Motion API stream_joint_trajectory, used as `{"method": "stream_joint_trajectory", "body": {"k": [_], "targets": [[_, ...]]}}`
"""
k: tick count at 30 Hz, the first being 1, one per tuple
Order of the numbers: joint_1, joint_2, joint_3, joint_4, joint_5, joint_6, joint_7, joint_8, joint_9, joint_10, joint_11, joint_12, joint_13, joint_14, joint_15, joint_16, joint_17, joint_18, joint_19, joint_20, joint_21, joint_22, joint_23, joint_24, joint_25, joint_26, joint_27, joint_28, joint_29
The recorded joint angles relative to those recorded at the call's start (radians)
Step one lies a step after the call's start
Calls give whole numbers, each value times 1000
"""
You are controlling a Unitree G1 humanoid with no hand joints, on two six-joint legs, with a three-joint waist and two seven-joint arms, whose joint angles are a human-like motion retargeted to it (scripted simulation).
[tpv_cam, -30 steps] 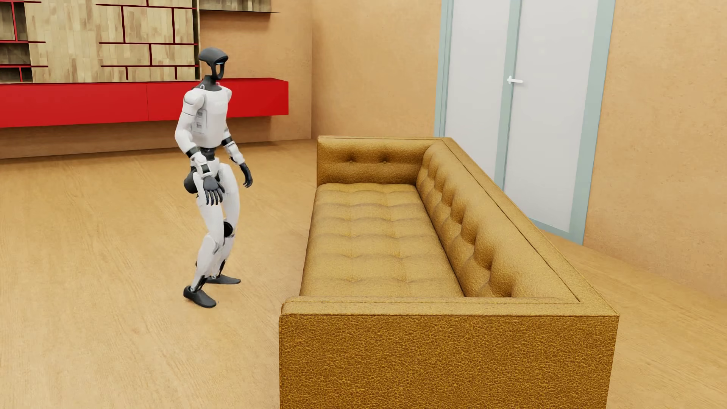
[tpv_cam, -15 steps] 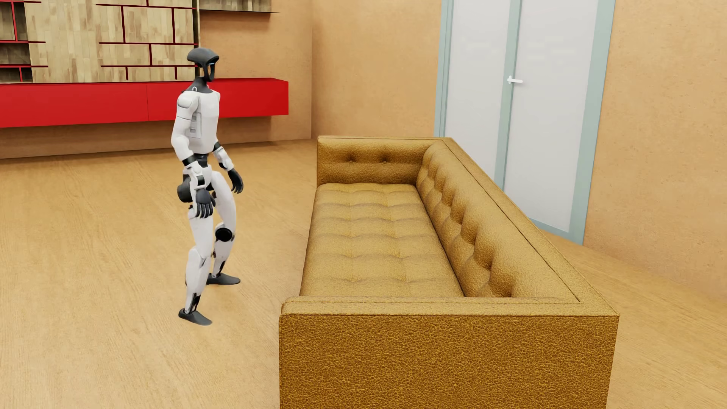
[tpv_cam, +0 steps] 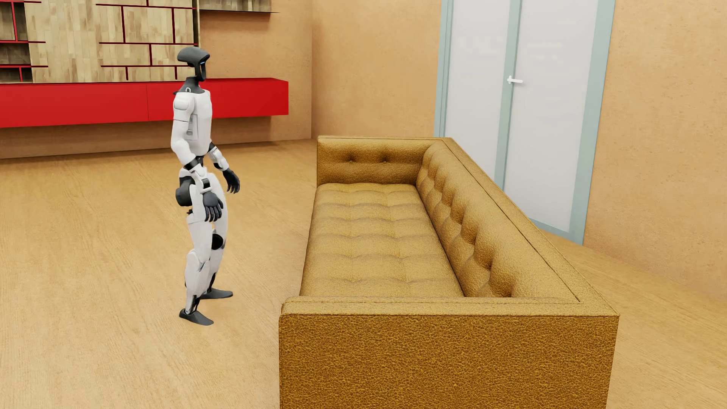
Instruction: Approach the sofa
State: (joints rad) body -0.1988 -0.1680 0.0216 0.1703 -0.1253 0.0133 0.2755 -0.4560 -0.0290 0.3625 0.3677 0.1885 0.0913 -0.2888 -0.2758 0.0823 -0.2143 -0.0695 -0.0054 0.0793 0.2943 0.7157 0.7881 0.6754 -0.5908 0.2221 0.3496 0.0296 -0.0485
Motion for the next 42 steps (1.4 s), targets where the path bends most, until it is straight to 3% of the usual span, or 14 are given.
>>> {"method": "stream_joint_trajectory", "body": {"k": [6,12,24,32,37,42], "targets": [[-15,-1,1,-18,-16,6,-30,-32,1,2,0,19,-4,10,2,8,19,-1,-4,6,79,-29,61,-12,-18,-18,-9,4,54],[-30,-25,8,-3,-6,17,-16,-14,8,17,13,55,-21,9,3,17,19,3,-11,-5,90,3,28,-12,-24,9,-21,2,33],[-82,-90,16,25,2,25,-13,9,21,73,92,68,-63,-23,-34,16,0,20,-39,-19,128,-12,50,-17,-17,-3,-21,0,29],[-170,-105,21,78,29,35,-55,37,33,278,135,68,-61,-14,-55,19,21,-18,-39,-7,151,-29,55,-32,-8,0,-11,11,29],[-84,-78,18,57,22,36,0,40,26,148,97,66,-39,-46,-36,8,17,4,-22,-18,150,-12,52,-24,7,3,-12,3,21],[-37,-44,17,0,-15,22,-7,17,23,57,60,51,-20,-24,-17,3,12,20,1,-23,155,-16,58,-22,13,-7,-4,9,36]]}}
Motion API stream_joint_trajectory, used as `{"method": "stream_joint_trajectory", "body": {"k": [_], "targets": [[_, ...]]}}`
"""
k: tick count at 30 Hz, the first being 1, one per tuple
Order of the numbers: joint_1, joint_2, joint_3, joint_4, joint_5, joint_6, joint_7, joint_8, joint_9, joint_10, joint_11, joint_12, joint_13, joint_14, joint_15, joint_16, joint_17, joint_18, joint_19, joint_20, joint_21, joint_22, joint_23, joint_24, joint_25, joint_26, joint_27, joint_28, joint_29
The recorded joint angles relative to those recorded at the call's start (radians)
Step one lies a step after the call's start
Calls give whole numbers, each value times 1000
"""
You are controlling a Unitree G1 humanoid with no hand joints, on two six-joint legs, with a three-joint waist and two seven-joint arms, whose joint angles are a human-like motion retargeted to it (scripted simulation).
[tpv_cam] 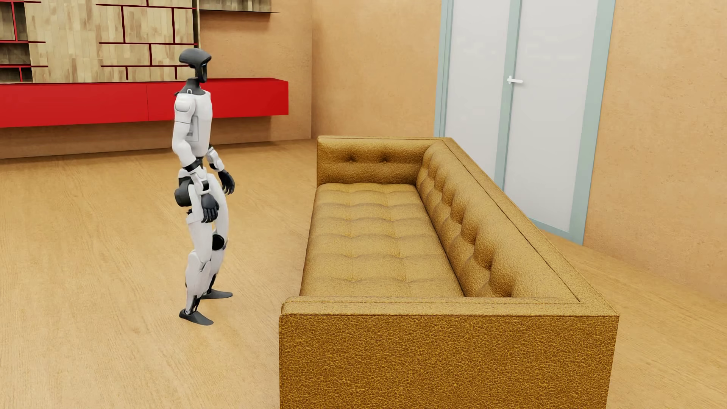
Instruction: Approach the sofa
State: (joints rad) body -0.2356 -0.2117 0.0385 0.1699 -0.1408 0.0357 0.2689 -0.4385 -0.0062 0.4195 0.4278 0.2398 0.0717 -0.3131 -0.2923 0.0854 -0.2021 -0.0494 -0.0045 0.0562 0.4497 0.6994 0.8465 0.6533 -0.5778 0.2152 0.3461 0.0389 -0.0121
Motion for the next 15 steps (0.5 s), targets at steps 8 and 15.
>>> {"method": "stream_joint_trajectory", "body": {"k": [8,15], "targets": [[12,24,6,-59,-50,-15,-18,-30,-4,-36,-28,4,-23,4,17,-8,-4,19,31,15,14,5,-17,-5,-3,14,-5,-1,-7],[-114,12,16,-56,-84,-15,-64,-42,10,198,15,25,-64,-2,-1,-16,-7,-8,56,34,40,-25,-19,-9,-11,-4,-7,7,-10]]}}
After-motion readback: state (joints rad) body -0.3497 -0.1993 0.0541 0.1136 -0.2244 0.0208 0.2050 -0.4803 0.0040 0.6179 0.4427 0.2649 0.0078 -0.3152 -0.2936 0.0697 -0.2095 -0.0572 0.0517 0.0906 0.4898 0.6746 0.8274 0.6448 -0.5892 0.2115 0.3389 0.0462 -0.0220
